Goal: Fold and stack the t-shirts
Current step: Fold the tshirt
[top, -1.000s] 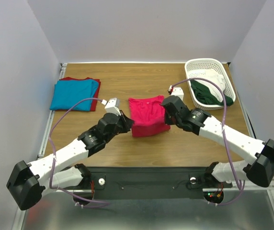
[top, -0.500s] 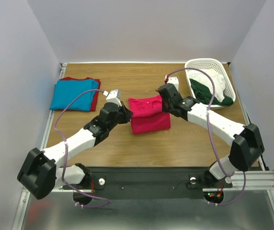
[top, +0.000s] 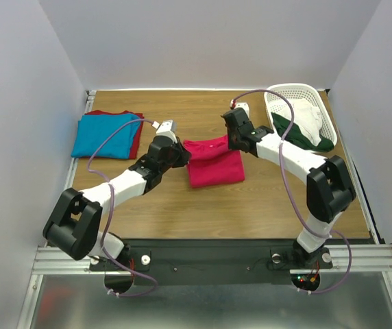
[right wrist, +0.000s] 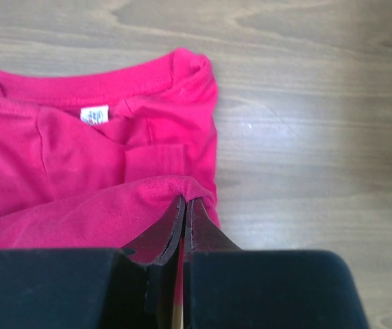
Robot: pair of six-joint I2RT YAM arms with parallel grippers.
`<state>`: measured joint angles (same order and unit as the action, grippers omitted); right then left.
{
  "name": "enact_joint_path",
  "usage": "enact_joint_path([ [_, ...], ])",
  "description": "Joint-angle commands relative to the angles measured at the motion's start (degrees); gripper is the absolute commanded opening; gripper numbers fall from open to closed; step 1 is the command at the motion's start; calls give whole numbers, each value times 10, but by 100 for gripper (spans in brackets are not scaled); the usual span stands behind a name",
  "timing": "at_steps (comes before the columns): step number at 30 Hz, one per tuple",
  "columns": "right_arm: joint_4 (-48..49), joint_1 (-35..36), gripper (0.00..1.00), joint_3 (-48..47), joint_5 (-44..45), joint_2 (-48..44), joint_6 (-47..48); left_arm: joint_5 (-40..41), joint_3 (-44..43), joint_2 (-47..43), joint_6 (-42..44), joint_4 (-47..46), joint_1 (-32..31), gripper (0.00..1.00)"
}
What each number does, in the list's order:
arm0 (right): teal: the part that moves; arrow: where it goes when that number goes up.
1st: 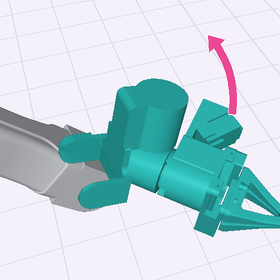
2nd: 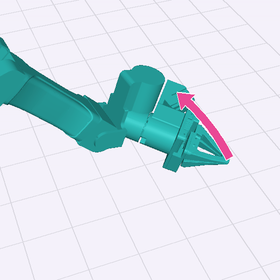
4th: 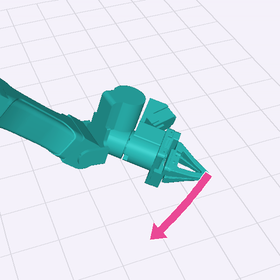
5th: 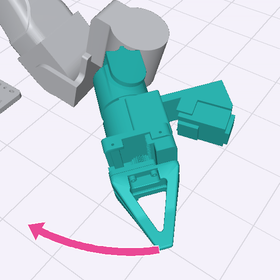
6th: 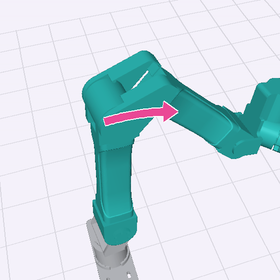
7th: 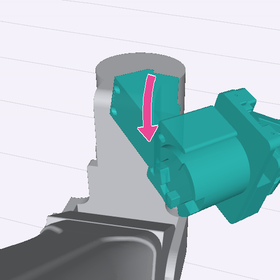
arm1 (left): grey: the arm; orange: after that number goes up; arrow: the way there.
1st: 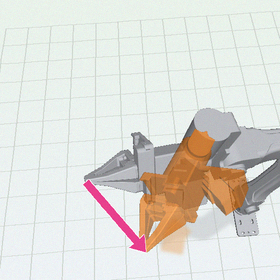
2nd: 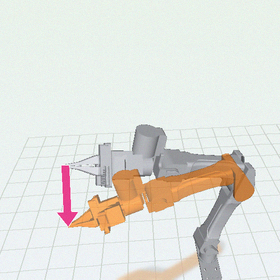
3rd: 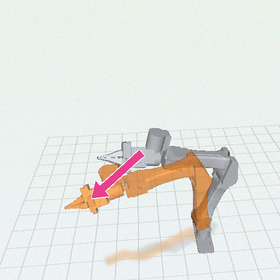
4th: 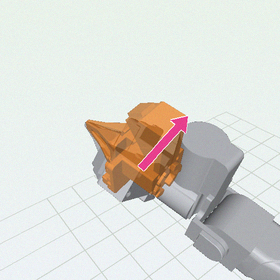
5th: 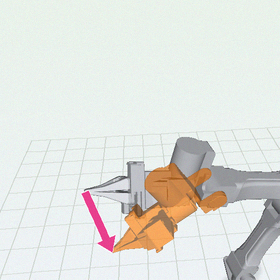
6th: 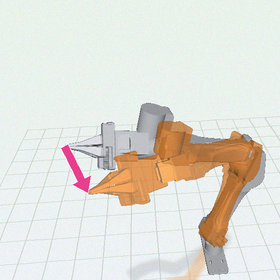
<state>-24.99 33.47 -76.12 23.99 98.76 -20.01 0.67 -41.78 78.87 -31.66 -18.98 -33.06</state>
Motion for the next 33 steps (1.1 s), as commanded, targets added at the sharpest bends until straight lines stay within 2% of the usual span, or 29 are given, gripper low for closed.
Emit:
enact_joint_path([
  [1, 42, -12, 0, -46, -8, 26, 20, -22, -38, 12, 18, -44, 17, 0],
  [16, 56, -37, 0, -134, -17, 129, 33, -39, -86, 105, 34, -76, 64, 0],
  [25, 64, -49, 0, -182, -12, 169, 18, -11, -114, 139, 15, -84, 84, 0],
  [26, 65, -50, 5, -187, -12, 167, 16, 8, -120, 141, 10, -79, 86, 0],
  [27, 68, -54, 15, -200, -13, 162, 9, 30, -139, 142, 4, -58, 88, 5],
  [28, 70, -57, 50, -206, -16, 158, 7, 40, -149, 141, -3, -48, 91, 16],
  [29, 71, -60, 68, -213, -17, 153, 2, 63, -156, 135, -6, -30, 92, 41],
  [30, 72, -60, 80, -217, -13, 145, 1, 73, -162, 129, -8, -26, 91, 53],
  [31, 76, -61, 88, -218, -11, 136, 0, 83, -166, 122, -10, -23, 92, 64],
  [32, 79, -60, 98, -214, -10, 114, 0, 92, -166, 114, -13, -19, 91, 71],
  [33, 86, -60, 100, -209, -10, 102, 1, 107, -163, 96, -14, -18, 92, 78],
])
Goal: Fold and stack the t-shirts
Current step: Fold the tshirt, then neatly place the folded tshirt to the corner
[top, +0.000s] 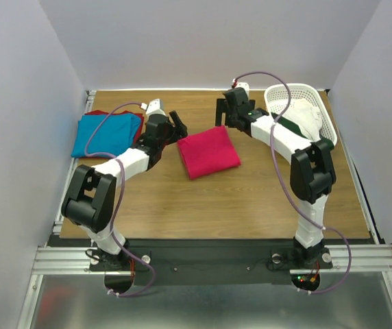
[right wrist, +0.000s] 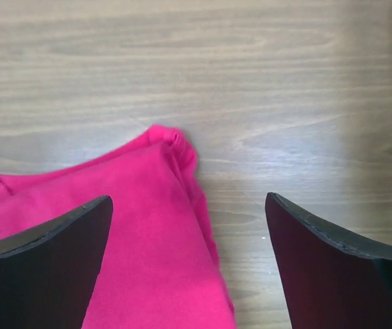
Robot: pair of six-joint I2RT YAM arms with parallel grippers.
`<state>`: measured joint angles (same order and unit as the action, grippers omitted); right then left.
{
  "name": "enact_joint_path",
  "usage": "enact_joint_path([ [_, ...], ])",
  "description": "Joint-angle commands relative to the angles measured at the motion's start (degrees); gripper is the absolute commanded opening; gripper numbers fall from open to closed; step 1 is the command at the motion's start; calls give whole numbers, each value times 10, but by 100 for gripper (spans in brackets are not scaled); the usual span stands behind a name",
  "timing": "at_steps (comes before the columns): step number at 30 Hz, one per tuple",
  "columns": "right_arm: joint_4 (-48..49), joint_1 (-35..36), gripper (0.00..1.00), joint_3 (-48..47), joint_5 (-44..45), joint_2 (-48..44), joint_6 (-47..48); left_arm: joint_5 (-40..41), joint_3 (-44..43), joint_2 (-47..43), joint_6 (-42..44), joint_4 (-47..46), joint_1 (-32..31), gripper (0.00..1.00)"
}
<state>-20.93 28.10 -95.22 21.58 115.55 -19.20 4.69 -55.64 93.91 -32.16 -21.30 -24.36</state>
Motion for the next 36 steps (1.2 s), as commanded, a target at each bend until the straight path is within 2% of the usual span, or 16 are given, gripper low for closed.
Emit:
enact_joint_path([
  [1, 56, -6, 100, 4, 10, -78, -7, 70, -14, -64, -9, 6, 4, 86],
  [5, 80, -6, 99, 71, -35, -131, 4, 39, 31, -96, -10, -10, 5, 89],
  [8, 91, -6, 97, 111, -84, -143, 0, -39, 70, -93, -16, -41, 5, 89],
  [9, 97, -6, 95, 137, -113, -145, -2, -82, 79, -84, -19, -51, 5, 89],
  [12, 132, -6, 87, 182, -149, -139, -12, -133, 115, -62, -37, -95, 4, 88],
  [13, 141, -5, 81, 188, -168, -130, -15, -141, 129, -56, -45, -114, 4, 88],
  [14, 146, -6, 72, 193, -177, -126, -16, -146, 135, -51, -48, -121, 4, 88],
  [20, 170, -6, 45, 209, -213, -82, -24, -179, 158, -23, -70, -174, 4, 88],
  [21, 170, -6, 38, 208, -213, -76, -25, -182, 157, -16, -70, -176, 4, 88],
  [22, 171, -6, 26, 208, -213, -64, -25, -183, 158, -14, -72, -179, 4, 88],
  [26, 170, -6, 9, 210, -207, -35, -29, -169, 167, -2, -78, -181, 4, 88],
  [30, 170, -6, 0, 219, -206, -14, -34, -129, 180, -7, -87, -161, 4, 88],
  [36, 171, -6, 0, 235, -203, -8, -41, -122, 179, 12, -81, -144, 4, 88],
])
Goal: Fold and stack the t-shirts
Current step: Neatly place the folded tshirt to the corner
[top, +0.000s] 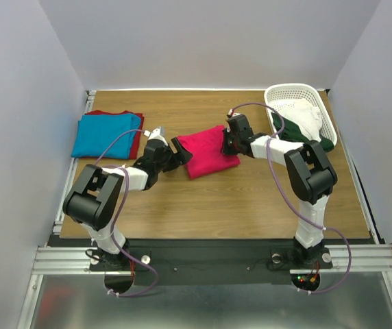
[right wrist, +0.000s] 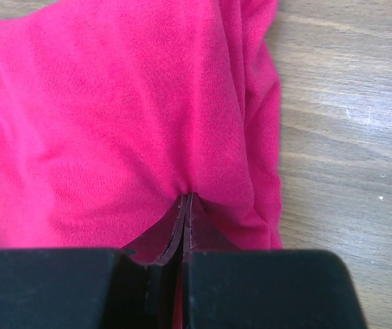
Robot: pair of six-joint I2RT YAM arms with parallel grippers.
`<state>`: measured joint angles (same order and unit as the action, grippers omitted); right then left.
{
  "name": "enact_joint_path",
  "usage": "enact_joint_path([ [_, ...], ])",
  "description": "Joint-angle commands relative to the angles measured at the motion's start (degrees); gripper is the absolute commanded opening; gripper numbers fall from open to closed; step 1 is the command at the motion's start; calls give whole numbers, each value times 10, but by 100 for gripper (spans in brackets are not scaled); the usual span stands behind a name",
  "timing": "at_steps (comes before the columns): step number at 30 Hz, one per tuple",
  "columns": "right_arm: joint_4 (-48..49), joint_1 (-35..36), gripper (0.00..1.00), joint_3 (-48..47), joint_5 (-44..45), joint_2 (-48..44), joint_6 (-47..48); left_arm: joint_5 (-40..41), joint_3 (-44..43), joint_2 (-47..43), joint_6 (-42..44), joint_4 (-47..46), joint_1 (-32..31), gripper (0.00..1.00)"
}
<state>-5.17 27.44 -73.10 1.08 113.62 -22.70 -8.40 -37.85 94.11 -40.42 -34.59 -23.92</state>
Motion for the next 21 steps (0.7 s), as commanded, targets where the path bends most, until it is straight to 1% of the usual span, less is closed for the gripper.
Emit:
enact_joint_path([
  [1, 12, 2, 0, 16, 1, 10, -5, 8, -4, 15, 1, -14, -2, 88],
  [7, 13, 1, 0, 26, -4, 0, -4, -9, -19, 65, -11, -41, -9, 88],
  [12, 13, 1, 0, 31, -7, -5, -6, -12, -29, 104, -24, -53, -29, 88],
  [14, 13, 1, 0, 32, -7, -7, -8, -14, -36, 113, -28, -55, -41, 88],
  [15, 15, 1, 0, 35, -23, -9, -9, -12, -41, 120, -31, -56, -48, 88],
  [21, 23, 4, 0, 47, -35, -19, -14, -8, -57, 136, -34, -56, -60, 87],
])
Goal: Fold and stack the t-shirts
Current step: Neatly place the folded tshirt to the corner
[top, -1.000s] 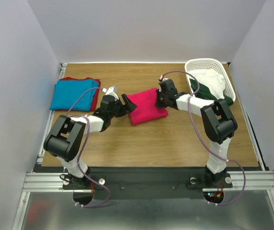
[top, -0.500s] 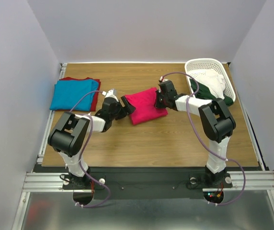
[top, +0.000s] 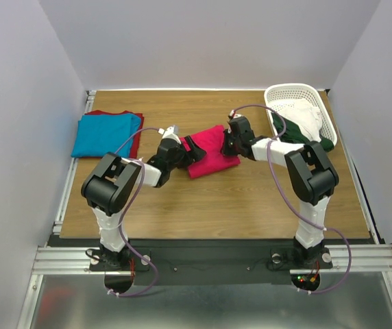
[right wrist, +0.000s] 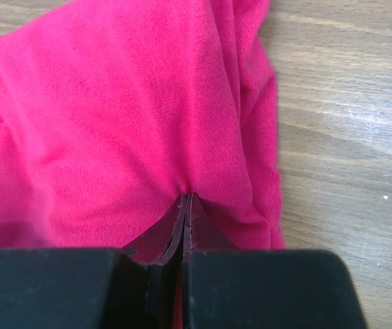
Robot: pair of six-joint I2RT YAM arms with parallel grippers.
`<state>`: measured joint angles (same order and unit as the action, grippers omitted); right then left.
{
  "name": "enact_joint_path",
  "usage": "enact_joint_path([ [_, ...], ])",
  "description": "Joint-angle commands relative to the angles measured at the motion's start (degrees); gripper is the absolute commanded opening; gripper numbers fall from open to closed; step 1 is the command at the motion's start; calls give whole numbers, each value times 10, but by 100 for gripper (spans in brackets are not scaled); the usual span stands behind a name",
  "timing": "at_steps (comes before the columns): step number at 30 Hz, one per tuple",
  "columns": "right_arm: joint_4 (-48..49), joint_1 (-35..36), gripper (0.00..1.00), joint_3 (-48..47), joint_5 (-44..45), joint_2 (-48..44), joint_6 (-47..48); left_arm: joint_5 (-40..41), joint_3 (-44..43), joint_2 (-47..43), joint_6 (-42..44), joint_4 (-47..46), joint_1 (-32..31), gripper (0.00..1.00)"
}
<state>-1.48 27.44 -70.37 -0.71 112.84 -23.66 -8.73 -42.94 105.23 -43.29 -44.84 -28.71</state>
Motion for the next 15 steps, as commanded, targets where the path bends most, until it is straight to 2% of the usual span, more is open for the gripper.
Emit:
enact_joint_path([
  [1, -14, 6, 0, 21, -17, -11, -4, -5, -9, 28, -6, 47, -13, 86],
  [6, -10, 8, 0, 27, -22, -13, -8, 2, -27, 47, -5, 48, -23, 81],
  [9, -5, 10, 0, 33, -24, -17, -9, 4, -36, 58, -3, 49, -23, 72],
  [10, -4, 11, 0, 34, -24, -18, -11, 6, -39, 61, -1, 50, -24, 65],
  [12, -2, 12, 0, 38, -25, -20, -12, 12, -50, 68, 3, 53, -24, 59],
  [15, -1, 14, 0, 43, -26, -24, -14, 24, -67, 74, 14, 76, -24, 38],
])
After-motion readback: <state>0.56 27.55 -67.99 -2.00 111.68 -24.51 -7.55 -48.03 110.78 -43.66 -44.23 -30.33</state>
